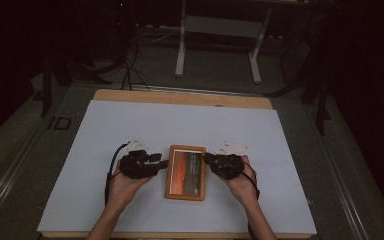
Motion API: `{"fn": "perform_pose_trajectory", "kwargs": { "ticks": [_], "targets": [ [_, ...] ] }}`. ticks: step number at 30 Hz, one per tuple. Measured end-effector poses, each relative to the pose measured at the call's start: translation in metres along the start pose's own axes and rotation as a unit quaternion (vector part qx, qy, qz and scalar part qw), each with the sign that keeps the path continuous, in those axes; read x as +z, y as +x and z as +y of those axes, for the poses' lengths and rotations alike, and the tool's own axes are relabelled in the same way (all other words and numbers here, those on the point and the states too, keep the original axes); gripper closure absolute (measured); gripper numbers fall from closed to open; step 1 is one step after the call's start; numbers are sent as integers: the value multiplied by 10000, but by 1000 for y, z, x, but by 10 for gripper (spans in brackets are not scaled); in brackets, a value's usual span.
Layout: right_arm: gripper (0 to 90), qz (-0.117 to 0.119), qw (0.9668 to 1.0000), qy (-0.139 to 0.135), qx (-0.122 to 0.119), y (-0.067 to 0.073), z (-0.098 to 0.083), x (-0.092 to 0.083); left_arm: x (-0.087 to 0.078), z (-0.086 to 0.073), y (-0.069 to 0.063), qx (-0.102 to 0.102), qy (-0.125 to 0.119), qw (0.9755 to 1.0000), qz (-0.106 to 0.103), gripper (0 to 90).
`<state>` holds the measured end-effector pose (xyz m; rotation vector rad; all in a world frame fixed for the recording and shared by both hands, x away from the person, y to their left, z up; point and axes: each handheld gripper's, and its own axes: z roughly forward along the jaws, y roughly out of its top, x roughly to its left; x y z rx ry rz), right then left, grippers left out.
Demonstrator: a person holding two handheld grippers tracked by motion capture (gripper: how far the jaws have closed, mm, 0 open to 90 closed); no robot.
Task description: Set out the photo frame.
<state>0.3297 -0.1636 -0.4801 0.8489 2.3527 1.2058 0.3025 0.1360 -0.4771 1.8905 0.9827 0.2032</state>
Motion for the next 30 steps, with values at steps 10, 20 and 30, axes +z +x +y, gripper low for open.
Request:
{"fn": "perform_pose_trajectory", "kwargs": {
  "ticks": [10, 20, 30],
  "targets": [
    [900, -61, 10000, -46, -15, -2, 8, 21, -10, 0, 1, 6, -92, 9999, 51, 547],
    [900, -197, 9997, 38, -112, -9, 4, 40, -10, 0, 0, 37, -34, 9999, 98, 533],
    [900, -262, 9996, 140, 6, -19, -3, 40, -17, 2, -1, -29, -134, 9999, 54, 527]
  ]
}}
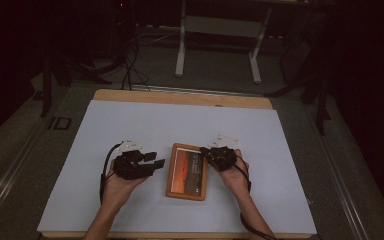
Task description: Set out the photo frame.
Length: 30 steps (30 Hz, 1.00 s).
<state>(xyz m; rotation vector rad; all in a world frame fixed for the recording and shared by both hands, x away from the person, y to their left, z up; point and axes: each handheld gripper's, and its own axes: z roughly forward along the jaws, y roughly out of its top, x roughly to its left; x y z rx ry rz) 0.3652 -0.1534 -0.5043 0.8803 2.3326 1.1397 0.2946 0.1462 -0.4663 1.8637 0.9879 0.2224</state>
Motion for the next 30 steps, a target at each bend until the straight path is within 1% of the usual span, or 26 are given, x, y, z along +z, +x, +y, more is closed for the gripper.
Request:
{"fn": "perform_pose_trajectory", "kwargs": {
  "ticks": [3, 4, 6, 7, 9, 10, 11, 12, 15, 19, 21, 24, 30],
  "targets": [
    [900, -18, 9999, 62, 115, -6, -5, 1, 0, 1, -1, -23, 5, 10000, -10, 525],
    [900, -16, 9997, 112, 197, -9, -9, 3, 1, 0, -1, -17, 22, 10000, -4, 523],
    [900, -31, 9997, 131, 224, -11, -11, 4, 2, 0, -2, -39, 43, 10000, -15, 523],
    [900, -51, 9994, 197, 278, -13, -15, 6, 3, 0, -3, -47, 57, 10000, -26, 521],
    [900, -65, 9992, 235, 309, -14, -17, 7, 4, 0, -5, -44, 82, 10000, -28, 518],
    [900, -4, 9989, 185, 421, -16, -20, 8, 5, 0, -6, -66, 86, 9999, -30, 509],
    [900, -4, 9989, 185, 421, -16, -20, 8, 5, 0, -7, -84, 94, 9999, -48, 509],
    [900, 31, 9987, 173, 475, -17, -20, 8, 5, 0, -8, -105, 92, 9999, -77, 505],
    [900, -10, 9990, 250, 375, -16, -19, 8, 6, 0, -12, -169, 115, 9997, -136, 487],
    [900, -20, 9989, 274, 369, -16, -18, 8, 7, -3, -18, -230, 142, 9995, -181, 457],
    [900, -9, 9989, 241, 396, -16, -19, 8, 8, -4, -22, -205, 182, 9995, -169, 435],
    [900, 6, 9989, 229, 409, -16, -19, 8, 13, -5, -26, -183, 276, 9994, -113, 388],
    [900, -55, 9991, 273, 309, -14, -19, 7, 26, -11, -38, -290, 481, 9983, -181, 294]
  ]
}}
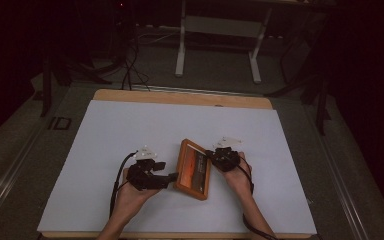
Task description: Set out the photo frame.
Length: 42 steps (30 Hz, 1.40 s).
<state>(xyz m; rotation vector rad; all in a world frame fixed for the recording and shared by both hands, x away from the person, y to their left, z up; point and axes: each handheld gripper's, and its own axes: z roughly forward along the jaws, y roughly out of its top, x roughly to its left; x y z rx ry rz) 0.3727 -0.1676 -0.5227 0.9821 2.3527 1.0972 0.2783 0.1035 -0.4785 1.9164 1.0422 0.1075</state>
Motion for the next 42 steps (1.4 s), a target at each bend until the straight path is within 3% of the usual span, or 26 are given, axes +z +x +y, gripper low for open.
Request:
{"fn": "perform_pose_trajectory", "kwargs": {
  "ticks": [9, 16, 21, 28, 33, 38, 42],
  "targets": [
    [900, 27, 10000, -17, 13, 0, -1, 0, 21, -8, -7, -100, 238, 9996, -63, 253],
    [900, 44, 10000, -45, 14, 0, -2, 0, 32, -11, -8, -260, 400, 9975, -517, 403],
    [900, 69, 9999, -82, 67, -1, -3, -1, 34, -12, -3, -676, 400, 9944, -703, 483],
    [900, 111, 9999, -58, -86, 0, -4, -5, 34, -10, -5, -807, 367, 9934, -735, 525],
    [900, 18, 9996, -173, -206, 0, -8, -24, 36, -6, -15, -683, 260, 9956, -581, 566],
    [875, -138, 9989, -412, -199, -6, -8, -54, 41, 1, -25, -624, 128, 9969, -454, 610],
    [868, -275, 9979, -544, -206, -10, -8, -76, 47, 11, -39, -378, 75, 9985, -394, 657]
  ]
}}
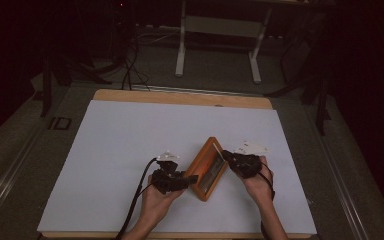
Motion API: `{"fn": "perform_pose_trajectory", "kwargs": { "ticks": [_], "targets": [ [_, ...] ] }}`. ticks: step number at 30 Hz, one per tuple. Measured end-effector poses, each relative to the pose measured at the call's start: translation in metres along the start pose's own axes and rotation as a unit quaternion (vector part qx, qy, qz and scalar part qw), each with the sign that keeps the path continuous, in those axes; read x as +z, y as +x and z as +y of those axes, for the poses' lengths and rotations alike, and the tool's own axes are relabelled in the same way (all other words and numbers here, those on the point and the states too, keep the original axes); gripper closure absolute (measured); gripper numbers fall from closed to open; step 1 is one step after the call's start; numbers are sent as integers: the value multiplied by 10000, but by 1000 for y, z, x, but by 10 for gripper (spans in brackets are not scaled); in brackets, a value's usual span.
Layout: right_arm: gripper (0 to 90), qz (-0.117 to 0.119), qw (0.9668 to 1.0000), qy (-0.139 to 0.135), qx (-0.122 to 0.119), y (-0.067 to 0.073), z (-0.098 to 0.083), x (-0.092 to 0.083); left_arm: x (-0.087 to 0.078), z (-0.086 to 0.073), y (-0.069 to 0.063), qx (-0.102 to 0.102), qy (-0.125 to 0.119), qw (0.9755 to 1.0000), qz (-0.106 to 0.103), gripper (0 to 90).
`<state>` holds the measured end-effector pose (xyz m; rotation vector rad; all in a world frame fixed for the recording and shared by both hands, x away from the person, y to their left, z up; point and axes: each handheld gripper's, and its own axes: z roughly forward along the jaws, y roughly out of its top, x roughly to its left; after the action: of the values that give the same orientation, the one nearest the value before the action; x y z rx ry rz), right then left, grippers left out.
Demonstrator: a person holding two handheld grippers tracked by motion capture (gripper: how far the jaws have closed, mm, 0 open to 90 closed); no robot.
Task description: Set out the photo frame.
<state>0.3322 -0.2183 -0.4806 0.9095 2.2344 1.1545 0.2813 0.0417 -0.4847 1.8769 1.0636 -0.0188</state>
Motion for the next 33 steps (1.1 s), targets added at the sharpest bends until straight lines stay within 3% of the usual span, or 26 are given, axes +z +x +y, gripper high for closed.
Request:
{"fn": "perform_pose_trajectory", "kwargs": {
  "ticks": [6, 8, 12, 15, 16, 18, 20, 29, 31, 32, 33],
  "targets": [
    [863, -90, 9998, -166, -85, -4, 2, -31, 8, 9, -23, 515, 16, 9985, 178, 688],
    [855, -97, 9996, -265, -54, -5, 3, -40, 8, 10, -27, 707, 53, 9972, 235, 690],
    [856, -155, 9986, -506, -9, -6, 7, -54, 9, 17, -29, 1195, 144, 9924, 263, 691],
    [857, -212, 9979, -611, -12, -6, 11, -58, 9, 19, -29, 1758, 166, 9839, 263, 691],
    [857, -226, 9977, -635, -8, -7, 12, -58, 9, 17, -30, 2056, 159, 9781, 276, 691],
    [857, -273, 9972, -690, 24, -8, 14, -57, 9, 14, -30, 2364, 142, 9712, 260, 690],
    [866, -277, 9971, -702, 83, -9, 16, -53, 9, 12, -30, 2427, 78, 9698, 252, 690],
    [900, -217, 9976, -617, 225, -8, 8, -41, 9, 10, -27, 2293, -27, 9732, 190, 685],
    [900, -207, 9977, -597, 234, -9, 8, -41, 9, 9, -26, 2200, -59, 9754, 100, 673],
    [900, -204, 9978, -587, 229, -9, 8, -40, 10, 7, -25, 2086, -110, 9779, 17, 655],
    [900, -218, 9980, -555, 227, -9, 8, -39, 10, 6, -24, 2064, -125, 9784, -8, 605]
  ]
}}
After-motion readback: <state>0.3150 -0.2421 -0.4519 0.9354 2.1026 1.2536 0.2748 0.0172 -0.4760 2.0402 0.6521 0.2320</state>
